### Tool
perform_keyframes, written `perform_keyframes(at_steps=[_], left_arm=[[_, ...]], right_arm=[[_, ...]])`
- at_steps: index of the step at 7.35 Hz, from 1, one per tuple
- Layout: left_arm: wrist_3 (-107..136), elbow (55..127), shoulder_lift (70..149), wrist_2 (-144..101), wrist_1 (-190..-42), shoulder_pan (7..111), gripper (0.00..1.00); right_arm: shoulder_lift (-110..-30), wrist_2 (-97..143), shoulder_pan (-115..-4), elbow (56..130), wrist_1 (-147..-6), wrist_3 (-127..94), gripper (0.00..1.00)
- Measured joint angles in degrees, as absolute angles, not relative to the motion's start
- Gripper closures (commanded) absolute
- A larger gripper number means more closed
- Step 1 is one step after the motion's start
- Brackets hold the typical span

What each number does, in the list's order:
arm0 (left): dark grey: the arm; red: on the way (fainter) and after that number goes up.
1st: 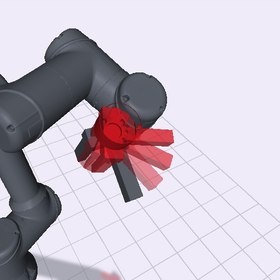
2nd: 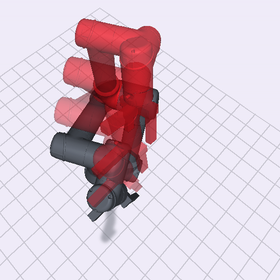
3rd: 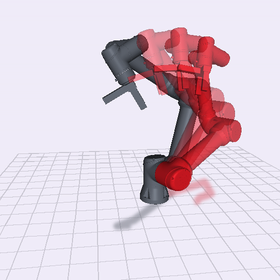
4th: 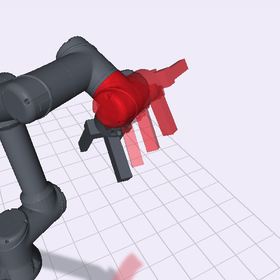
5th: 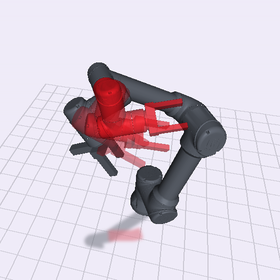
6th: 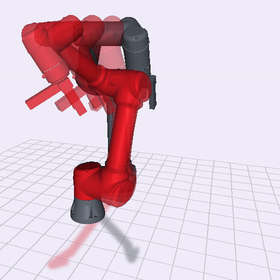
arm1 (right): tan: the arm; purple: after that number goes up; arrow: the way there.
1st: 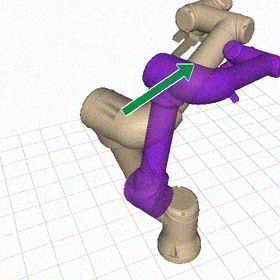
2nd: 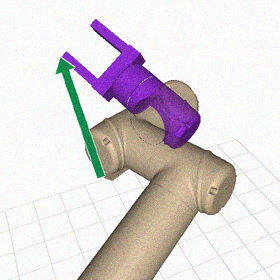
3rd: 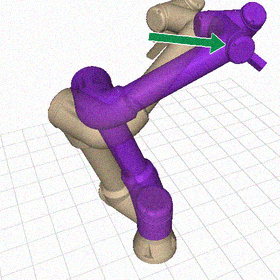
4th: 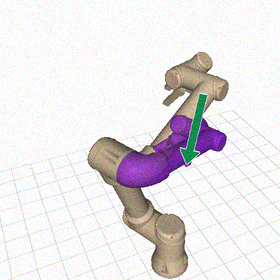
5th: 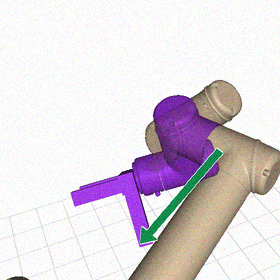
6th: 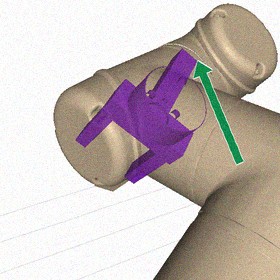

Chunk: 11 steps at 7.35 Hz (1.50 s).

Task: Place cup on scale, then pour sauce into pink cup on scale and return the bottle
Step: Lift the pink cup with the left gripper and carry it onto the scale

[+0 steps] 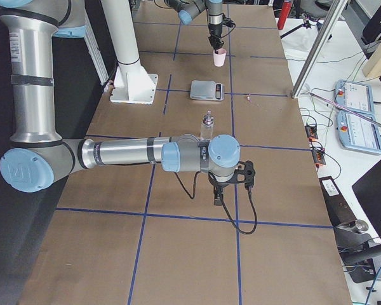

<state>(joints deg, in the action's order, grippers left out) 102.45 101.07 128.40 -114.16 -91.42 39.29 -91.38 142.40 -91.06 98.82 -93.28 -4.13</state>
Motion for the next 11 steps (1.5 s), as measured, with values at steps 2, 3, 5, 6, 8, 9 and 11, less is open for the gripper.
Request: perform_keyframes(at_steps=[2,3,5,6,8,9,11], left_arm=[[109.9,96.1,134.6,-109.2,-91.4,34.1,1.00],[111.6,95.4,135.4,-107.1,-91.4,31.8,1.00],[112.9,94.3,135.8,-103.6,-91.4,27.6,1.00],[113.0,93.9,135.8,-103.0,-91.5,26.7,1.00],[112.5,94.0,135.6,-102.8,-91.5,26.3,0.25],[112.3,94.2,135.5,-102.8,-91.5,26.3,0.00],[112.2,94.5,135.5,-102.7,-91.4,26.2,0.00]], right_arm=[[-91.4,142.2,-90.0,105.5,-98.6,-5.5,0.00],[-91.4,142.2,-88.7,111.2,-102.3,-9.5,0.00],[-91.4,142.0,-84.5,121.5,-105.5,-21.2,0.00],[-91.1,141.4,-82.0,124.7,-105.8,-25.9,0.00],[-90.9,138.1,-76.2,129.8,-106.0,-33.9,0.00],[-90.9,137.4,-74.5,131.4,-106.0,-36.6,0.00],[-90.7,135.9,-70.9,133.8,-106.0,-40.2,0.00]])
